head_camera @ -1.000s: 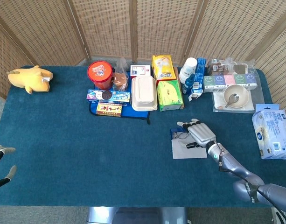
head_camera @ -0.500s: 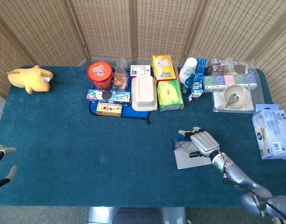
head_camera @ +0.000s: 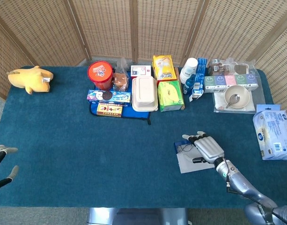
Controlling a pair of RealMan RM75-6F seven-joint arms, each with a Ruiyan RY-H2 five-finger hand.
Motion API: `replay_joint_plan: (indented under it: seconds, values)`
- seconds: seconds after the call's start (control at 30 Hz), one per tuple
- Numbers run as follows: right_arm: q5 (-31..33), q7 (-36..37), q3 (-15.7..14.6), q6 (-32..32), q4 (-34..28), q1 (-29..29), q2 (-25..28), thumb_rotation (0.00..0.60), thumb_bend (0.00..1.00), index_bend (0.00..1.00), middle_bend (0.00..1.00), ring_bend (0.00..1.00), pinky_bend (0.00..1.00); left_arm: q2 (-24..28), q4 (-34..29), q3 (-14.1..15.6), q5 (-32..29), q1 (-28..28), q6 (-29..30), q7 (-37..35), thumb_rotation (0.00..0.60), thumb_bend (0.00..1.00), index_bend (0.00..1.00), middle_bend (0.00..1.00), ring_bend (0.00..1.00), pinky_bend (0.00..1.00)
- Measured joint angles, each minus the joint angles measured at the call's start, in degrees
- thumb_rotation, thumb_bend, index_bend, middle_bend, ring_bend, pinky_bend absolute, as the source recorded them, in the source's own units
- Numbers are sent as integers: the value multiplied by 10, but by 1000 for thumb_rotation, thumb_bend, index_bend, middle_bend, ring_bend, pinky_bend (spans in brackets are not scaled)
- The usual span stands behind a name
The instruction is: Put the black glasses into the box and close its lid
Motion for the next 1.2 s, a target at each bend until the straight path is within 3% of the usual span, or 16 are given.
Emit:
replay_joint_plan:
  seconds: [0.53,1.2]
  values:
    - [23,-2,10,-43,34,22,-17,173,388,138,241,219,148,2,5,4,1,8,9,-7,600,304,308,346,222,272]
    - [6,-19,-23,10,-35,-29,20,161,388,139,245,256,149,-2,9,4,1,5,5,-10,599,303,307,346,221,272]
